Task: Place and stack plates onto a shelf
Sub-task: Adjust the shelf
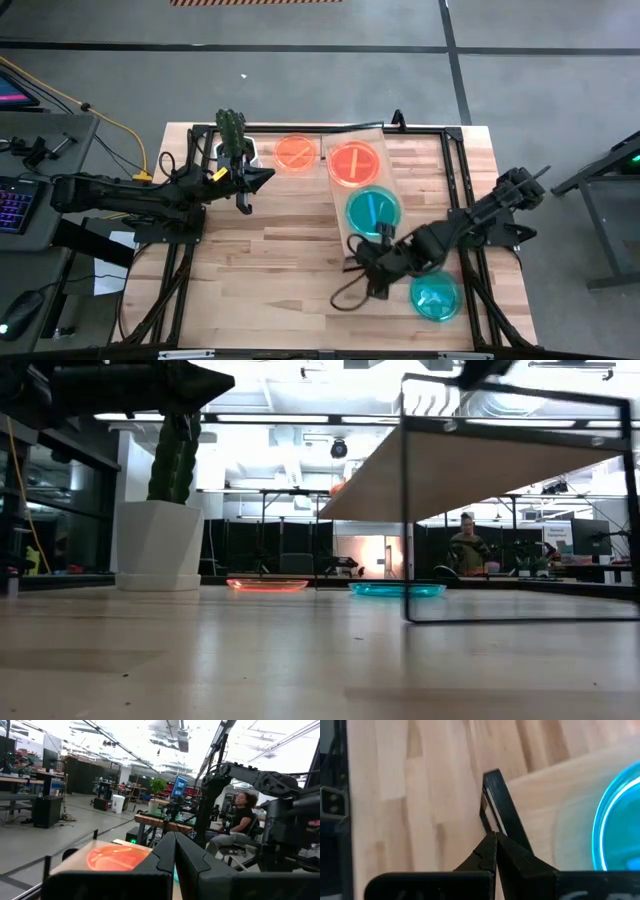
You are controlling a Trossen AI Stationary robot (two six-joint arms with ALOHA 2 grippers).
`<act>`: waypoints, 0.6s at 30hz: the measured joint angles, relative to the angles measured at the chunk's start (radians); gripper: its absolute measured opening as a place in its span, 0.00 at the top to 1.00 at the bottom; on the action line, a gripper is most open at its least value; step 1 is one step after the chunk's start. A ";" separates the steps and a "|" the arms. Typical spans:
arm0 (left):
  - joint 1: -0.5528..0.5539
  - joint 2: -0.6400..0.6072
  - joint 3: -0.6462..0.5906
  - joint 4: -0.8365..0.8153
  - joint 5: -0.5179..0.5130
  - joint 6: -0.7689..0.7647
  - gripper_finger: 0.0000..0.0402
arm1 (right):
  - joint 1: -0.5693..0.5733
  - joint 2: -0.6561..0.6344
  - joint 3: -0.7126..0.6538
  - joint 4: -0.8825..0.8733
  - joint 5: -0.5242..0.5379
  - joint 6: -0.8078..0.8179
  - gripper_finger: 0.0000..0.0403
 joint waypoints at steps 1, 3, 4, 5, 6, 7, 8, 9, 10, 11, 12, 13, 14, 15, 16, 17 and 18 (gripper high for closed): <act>0.000 0.000 0.000 0.000 0.000 0.000 1.00 | -0.017 0.000 0.000 0.017 0.000 -0.032 1.00; 0.000 0.000 0.000 0.000 0.000 0.000 1.00 | -0.048 0.000 0.000 0.050 0.000 -0.095 1.00; 0.000 0.000 0.000 0.000 0.000 0.000 1.00 | -0.063 0.000 0.000 0.067 -0.002 -0.124 1.00; 0.000 0.000 0.000 0.000 0.000 0.000 1.00 | -0.077 0.000 0.000 0.084 -0.005 -0.150 1.00; 0.000 0.000 0.000 0.000 0.000 0.000 1.00 | -0.090 0.000 0.000 0.099 -0.006 -0.173 1.00; 0.000 0.000 0.000 -0.001 0.000 0.000 1.00 | -0.101 0.000 0.000 0.110 -0.006 -0.192 1.00; 0.000 0.000 0.000 -0.004 0.000 0.000 1.00 | -0.108 0.000 0.000 0.114 -0.012 -0.211 1.00; 0.000 0.000 0.000 -0.008 0.000 0.000 1.00 | -0.113 -0.003 0.000 0.112 -0.020 -0.229 1.00; 0.000 0.000 0.000 -0.011 0.000 0.000 1.00 | -0.116 -0.010 0.000 0.102 -0.023 -0.244 1.00; 0.000 0.000 0.000 -0.015 0.000 0.000 1.00 | -0.115 -0.020 0.000 0.086 -0.023 -0.250 1.00; 0.000 0.000 0.000 -0.021 0.000 0.000 1.00 | -0.115 -0.034 0.000 0.075 -0.023 -0.251 1.00; 0.000 0.000 0.000 -0.028 0.000 0.001 1.00 | -0.109 -0.051 -0.001 0.065 -0.018 -0.245 1.00; 0.000 0.000 0.000 -0.029 0.000 0.000 1.00 | -0.104 -0.070 -0.001 0.053 -0.001 -0.240 1.00; 0.000 0.000 0.000 -0.028 0.000 0.000 1.00 | -0.096 -0.089 -0.001 0.041 0.024 -0.236 1.00; 0.000 0.000 0.000 -0.027 0.000 0.000 1.00 | -0.089 -0.109 -0.001 0.036 0.054 -0.236 1.00; 0.000 0.000 0.000 -0.028 0.000 0.000 1.00 | -0.081 -0.129 -0.001 0.028 0.085 -0.234 1.00; 0.000 0.000 0.000 -0.027 0.000 0.000 1.00 | -0.073 -0.149 -0.001 0.014 0.118 -0.224 1.00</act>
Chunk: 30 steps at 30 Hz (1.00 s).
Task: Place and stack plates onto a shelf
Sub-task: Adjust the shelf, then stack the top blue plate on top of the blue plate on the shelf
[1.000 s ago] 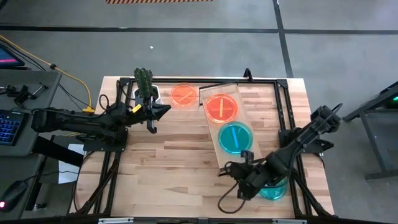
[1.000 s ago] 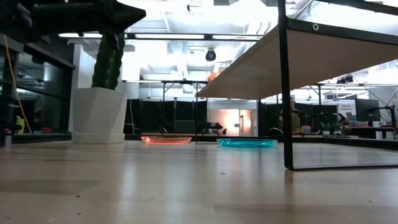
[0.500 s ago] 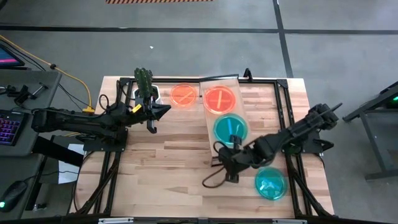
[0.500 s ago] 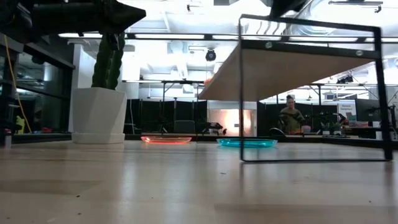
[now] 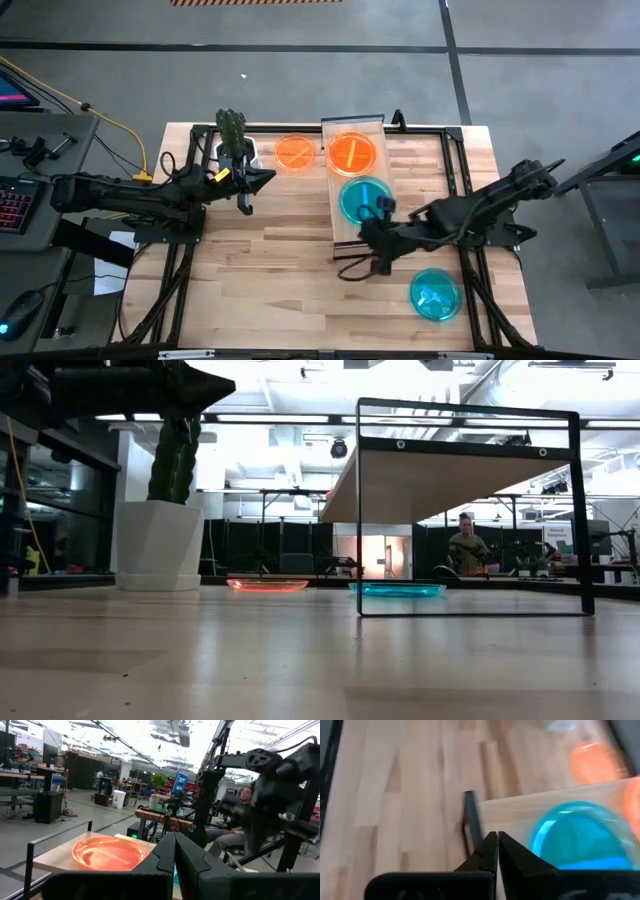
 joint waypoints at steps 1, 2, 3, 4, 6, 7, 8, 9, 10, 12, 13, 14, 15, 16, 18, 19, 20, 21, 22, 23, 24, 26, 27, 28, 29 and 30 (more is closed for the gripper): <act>0.000 0.000 0.000 0.000 0.000 0.000 1.00 | 0.008 -0.020 0.000 -0.019 0.040 0.014 1.00; 0.000 0.000 0.000 0.000 0.000 0.000 1.00 | 0.014 -0.038 0.000 -0.039 0.089 0.039 1.00; 0.000 0.000 0.000 0.000 0.000 0.000 1.00 | 0.020 -0.055 0.000 -0.065 0.144 0.070 1.00; 0.000 0.000 0.000 0.000 0.000 -0.002 1.00 | 0.023 -0.070 0.000 -0.105 0.203 0.109 1.00; 0.000 0.000 0.000 0.000 0.000 -0.015 1.00 | 0.019 -0.091 0.000 -0.201 0.325 0.209 1.00; 0.000 0.000 0.000 0.001 0.000 -0.022 1.00 | 0.014 -0.100 0.000 -0.252 0.379 0.267 1.00; 0.000 0.000 0.000 0.001 0.000 -0.026 1.00 | 0.006 -0.107 0.000 -0.307 0.423 0.328 1.00; 0.000 0.000 0.000 0.002 0.000 -0.026 1.00 | -0.005 -0.113 0.000 -0.358 0.459 0.396 1.00; 0.000 0.000 0.000 0.002 0.000 -0.026 1.00 | -0.018 -0.117 0.000 -0.408 0.488 0.468 1.00; 0.000 0.000 0.000 0.007 0.000 -0.026 1.00 | -0.051 -0.121 0.000 -0.504 0.525 0.602 1.00; 0.000 0.000 0.000 0.007 0.000 -0.027 1.00 | -0.071 -0.121 0.000 -0.546 0.535 0.661 1.00; 0.000 0.000 0.000 0.007 0.000 -0.026 1.00 | -0.095 -0.121 -0.001 -0.585 0.542 0.712 1.00; 0.000 0.000 0.000 0.006 0.000 -0.026 1.00 | -0.119 -0.121 -0.001 -0.617 0.547 0.756 1.00; 0.000 0.000 0.000 0.007 0.000 -0.026 1.00 | -0.145 -0.121 -0.001 -0.643 0.548 0.791 1.00; 0.000 0.000 0.000 0.006 0.000 -0.027 1.00 | -0.201 -0.121 -0.001 -0.660 0.542 0.811 1.00; 0.000 0.000 0.000 0.006 0.000 -0.027 1.00 | -0.229 -0.122 -0.001 -0.660 0.528 0.806 1.00; 0.000 0.000 0.000 0.006 0.000 -0.027 1.00 | -0.259 -0.124 -0.001 -0.659 0.512 0.794 1.00; 0.000 0.000 0.000 0.006 0.000 -0.027 1.00 | -0.289 -0.127 -0.002 -0.654 0.492 0.781 1.00; 0.000 0.000 0.000 0.006 0.000 -0.027 1.00 | -0.322 -0.129 -0.002 -0.647 0.472 0.760 1.00; 0.000 0.000 0.000 0.006 0.000 -0.027 1.00 | -0.352 -0.132 -0.002 -0.635 0.448 0.731 1.00; 0.000 0.000 0.000 0.006 0.002 -0.027 1.00 | -0.380 -0.133 -0.002 -0.620 0.426 0.703 1.00; 0.000 0.000 0.000 0.004 0.013 -0.027 1.00 | -0.436 -0.139 -0.002 -0.581 0.397 0.636 1.00; 0.000 0.000 0.000 0.003 0.019 -0.028 1.00 | -0.464 -0.144 -0.002 -0.561 0.380 0.603 1.00; 0.000 0.000 0.000 0.004 0.026 -0.028 1.00 | -0.493 -0.149 -0.002 -0.540 0.367 0.571 1.00; 0.000 0.000 0.000 0.004 0.032 -0.028 1.00 | -0.523 -0.154 -0.002 -0.519 0.353 0.539 1.00; 0.000 0.000 0.000 0.003 0.036 -0.028 1.00 | -0.555 -0.159 -0.002 -0.499 0.332 0.510 1.00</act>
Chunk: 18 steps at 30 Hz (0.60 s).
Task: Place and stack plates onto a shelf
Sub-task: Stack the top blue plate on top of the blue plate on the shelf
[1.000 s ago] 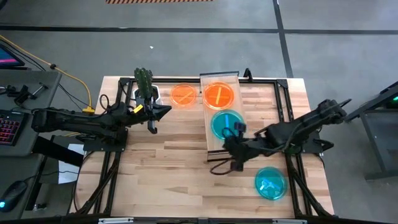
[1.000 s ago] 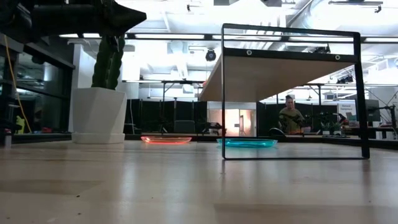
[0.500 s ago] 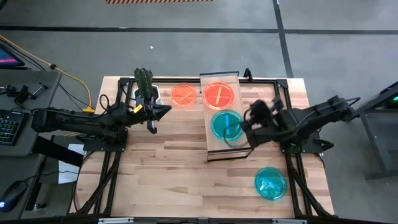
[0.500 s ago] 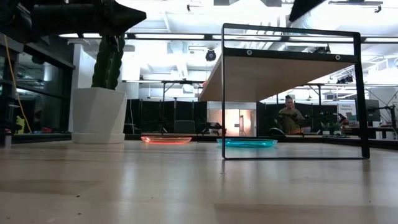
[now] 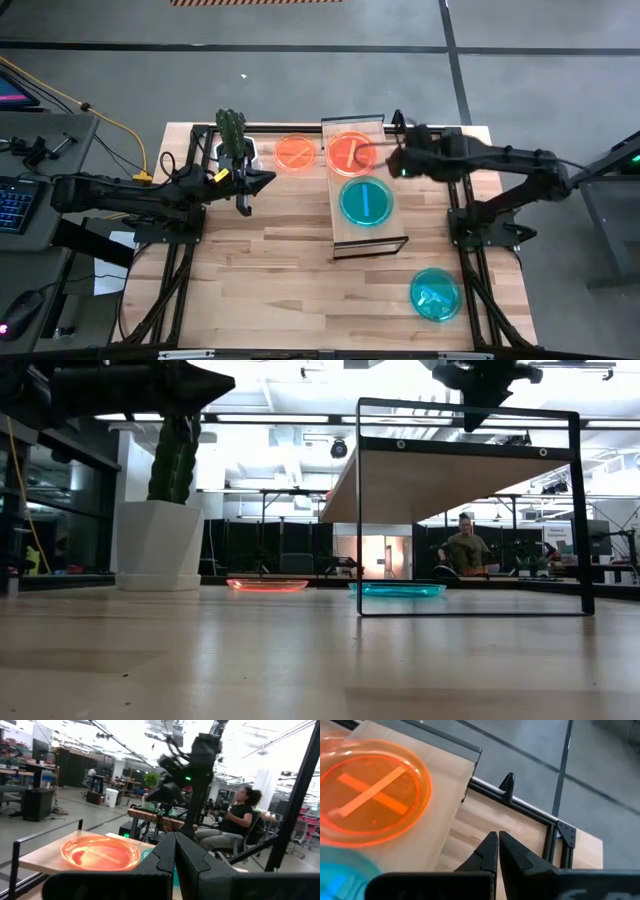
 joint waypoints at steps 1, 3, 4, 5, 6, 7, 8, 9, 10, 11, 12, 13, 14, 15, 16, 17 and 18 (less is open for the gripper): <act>0.000 0.000 0.000 0.001 0.001 0.000 1.00 | -0.032 -0.005 0.000 0.015 -0.018 -0.029 1.00; 0.000 0.000 0.000 0.000 0.008 0.000 1.00 | -0.092 -0.019 0.000 0.031 -0.061 -0.067 1.00; 0.000 0.000 0.000 0.001 0.009 0.000 1.00 | -0.119 -0.026 -0.002 0.032 -0.078 -0.081 1.00; 0.000 0.000 0.000 0.001 0.009 0.000 1.00 | -0.140 -0.037 -0.015 0.040 -0.089 -0.088 1.00; 0.000 0.000 0.000 0.001 0.009 0.000 1.00 | -0.160 -0.052 -0.035 0.047 -0.102 -0.097 1.00; 0.000 0.000 0.000 0.001 0.009 0.000 1.00 | -0.179 -0.074 -0.067 0.065 -0.111 -0.102 1.00; 0.000 0.000 0.000 0.001 0.009 0.000 1.00 | -0.196 -0.102 -0.111 0.097 -0.129 -0.109 1.00; 0.000 0.000 0.000 0.001 0.010 0.000 1.00 | -0.216 -0.135 -0.163 0.136 -0.149 -0.119 1.00; 0.000 0.000 0.000 0.000 0.009 0.000 1.00 | -0.238 -0.174 -0.224 0.185 -0.179 -0.129 1.00; 0.000 0.000 0.000 0.001 0.009 0.000 1.00 | -0.263 -0.213 -0.288 0.247 -0.221 -0.140 1.00; 0.000 0.000 0.000 0.001 0.009 0.000 1.00 | -0.289 -0.255 -0.355 0.317 -0.273 -0.149 1.00; 0.000 0.000 0.000 0.001 0.010 0.000 1.00 | -0.315 -0.297 -0.424 0.393 -0.330 -0.160 1.00; 0.000 0.000 0.000 0.001 0.009 0.000 1.00 | -0.340 -0.334 -0.488 0.471 -0.384 -0.169 1.00; 0.000 0.000 0.000 0.003 0.009 0.000 1.00 | -0.363 -0.368 -0.551 0.546 -0.431 -0.170 1.00; 0.000 0.000 0.000 0.004 0.009 0.000 1.00 | -0.383 -0.396 -0.611 0.620 -0.465 -0.167 1.00; 0.000 0.000 0.000 0.006 0.009 0.000 1.00 | -0.400 -0.417 -0.665 0.679 -0.486 -0.158 1.00; 0.000 0.000 0.000 0.009 0.009 0.000 1.00 | -0.417 -0.433 -0.717 0.729 -0.498 -0.142 1.00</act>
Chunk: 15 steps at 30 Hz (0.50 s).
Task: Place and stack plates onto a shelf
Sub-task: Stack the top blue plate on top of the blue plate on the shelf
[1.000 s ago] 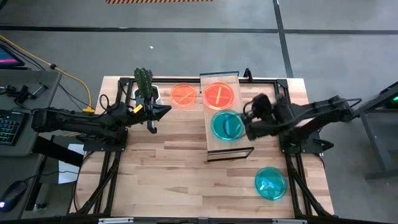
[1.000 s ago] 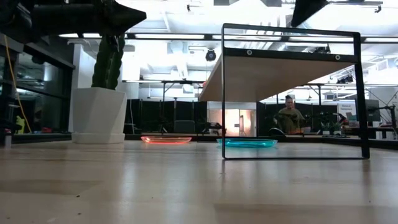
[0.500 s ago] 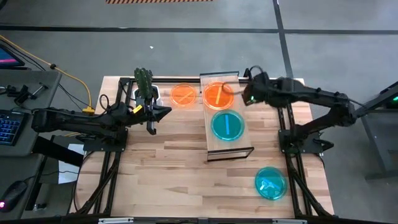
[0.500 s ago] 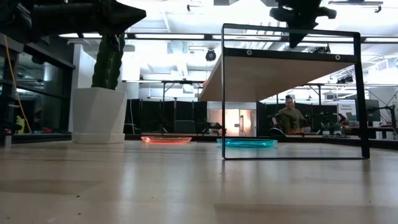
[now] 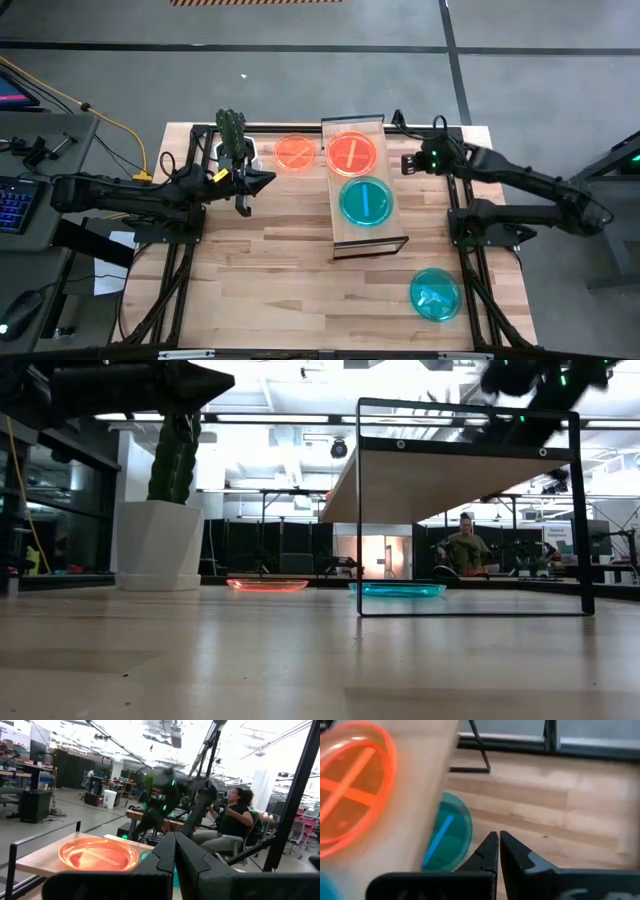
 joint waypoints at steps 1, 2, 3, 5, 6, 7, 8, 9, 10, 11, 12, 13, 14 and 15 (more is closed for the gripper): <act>0.000 0.000 0.000 0.003 0.000 0.000 1.00 | -0.014 -0.010 -0.050 0.041 -0.007 0.017 1.00; 0.000 0.000 0.000 0.003 0.000 0.000 1.00 | -0.030 -0.014 -0.094 0.072 -0.023 0.031 1.00; 0.000 0.000 0.000 0.002 0.000 0.000 1.00 | -0.046 -0.013 -0.136 0.099 -0.042 0.040 1.00; 0.000 0.000 0.000 0.003 0.000 0.000 1.00 | -0.072 -0.005 -0.217 0.178 -0.099 0.042 1.00; 0.000 0.000 0.000 0.002 0.000 0.002 1.00 | -0.080 0.002 -0.255 0.232 -0.132 0.043 1.00; 0.000 0.000 0.000 0.002 0.000 0.002 1.00 | -0.086 0.009 -0.292 0.289 -0.166 0.051 1.00; 0.000 0.000 0.000 0.002 0.000 0.002 1.00 | -0.088 0.016 -0.325 0.354 -0.197 0.062 1.00; 0.000 0.000 0.000 0.002 0.000 0.002 1.00 | -0.088 0.026 -0.353 0.416 -0.220 0.066 1.00; 0.000 0.000 0.000 0.002 0.000 0.002 1.00 | -0.087 0.036 -0.377 0.473 -0.235 0.066 1.00; 0.000 0.000 0.000 0.002 -0.001 0.002 1.00 | -0.087 0.047 -0.396 0.527 -0.247 0.069 1.00; 0.000 0.000 0.000 0.002 -0.001 0.002 1.00 | -0.087 0.060 -0.411 0.575 -0.253 0.078 1.00; 0.000 0.000 0.000 0.002 -0.001 0.002 1.00 | -0.087 0.074 -0.422 0.611 -0.253 0.087 1.00; 0.000 0.000 0.000 0.002 -0.001 0.002 1.00 | -0.087 0.089 -0.430 0.636 -0.253 0.090 1.00; 0.000 0.000 0.000 0.002 -0.001 0.002 1.00 | -0.087 0.106 -0.434 0.651 -0.253 0.092 1.00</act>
